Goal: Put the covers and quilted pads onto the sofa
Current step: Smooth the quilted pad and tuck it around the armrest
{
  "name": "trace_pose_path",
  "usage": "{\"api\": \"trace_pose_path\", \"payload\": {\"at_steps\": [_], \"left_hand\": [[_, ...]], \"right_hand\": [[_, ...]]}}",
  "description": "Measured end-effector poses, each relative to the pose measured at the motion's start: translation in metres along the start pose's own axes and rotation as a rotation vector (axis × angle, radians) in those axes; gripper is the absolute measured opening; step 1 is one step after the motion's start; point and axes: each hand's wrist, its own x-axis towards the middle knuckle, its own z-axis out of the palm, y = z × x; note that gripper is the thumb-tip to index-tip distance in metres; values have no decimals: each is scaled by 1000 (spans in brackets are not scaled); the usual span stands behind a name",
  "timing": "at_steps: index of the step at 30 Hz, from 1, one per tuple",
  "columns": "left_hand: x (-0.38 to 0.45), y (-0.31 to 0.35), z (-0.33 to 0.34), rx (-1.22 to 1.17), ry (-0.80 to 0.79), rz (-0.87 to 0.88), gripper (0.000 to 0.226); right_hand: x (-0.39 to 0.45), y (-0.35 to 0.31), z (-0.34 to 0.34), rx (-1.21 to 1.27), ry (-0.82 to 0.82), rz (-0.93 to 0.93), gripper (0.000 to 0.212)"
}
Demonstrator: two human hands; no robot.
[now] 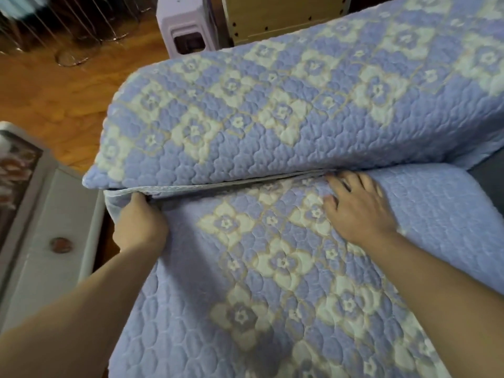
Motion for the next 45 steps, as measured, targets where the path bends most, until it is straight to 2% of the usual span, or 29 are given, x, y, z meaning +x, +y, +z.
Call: {"api": "trace_pose_path", "payload": {"at_steps": [2,5,6,7,9,10,11,12,14,16,17,19,21,24,26,28,30,32,35,39,41,43,45], "left_hand": [[-2,-6,12,-66,51,-9,8],[-2,-1,27,-218,143,-96,30],[-9,0,30,-195,207,-46,32],[-19,0,32,-135,263,91,26],[-38,2,38,-1,217,560,17],[-42,4,42,56,117,755,26],[-38,8,47,100,3,881,40],[-31,14,47,140,-68,926,53],[-18,23,47,227,-138,901,66],[-11,34,47,283,-167,835,65],[-11,43,46,277,-185,769,62],[-11,68,46,227,-251,575,57],[-7,86,47,280,-273,495,57],[-12,96,52,473,-210,598,40],[-36,106,53,619,-192,653,30],[-57,111,58,557,-152,806,41],[-54,100,59,391,-212,911,52],[-37,92,60,205,-283,913,48],[-27,114,64,210,-373,793,42],[-7,156,89,238,-453,701,57],[-5,149,92,261,-467,727,58],[-8,129,85,280,-422,849,66],[-9,110,67,165,-398,817,62]], "right_hand": [[-1,0,1,-3,-4,6,49],[1,-1,0,-14,3,12,50],[3,-2,0,-16,6,7,50],[5,-4,0,-14,7,2,49],[5,-9,-2,9,-4,-47,49],[5,-12,-2,36,-13,-96,48],[6,-14,-1,66,-19,-144,49],[7,-13,-1,95,-25,-178,52],[13,-10,-1,137,-43,-198,59],[24,-13,-5,128,-74,-154,49],[30,-18,-8,113,-96,-113,43],[46,-35,-10,93,-172,-39,48],[59,-49,-7,69,-243,11,52],[60,-60,-3,-8,-251,18,42],[45,-62,3,-104,-126,-59,33],[29,-61,10,13,0,-88,28],[23,-59,13,165,32,-183,34],[23,-58,9,198,-6,-215,38],[36,-71,-4,180,-96,-144,38],[65,-104,-2,77,-277,-86,43],[66,-106,4,59,-297,-63,44],[65,-105,3,92,-325,-40,47],[69,-101,-1,121,-376,-19,52]]}}
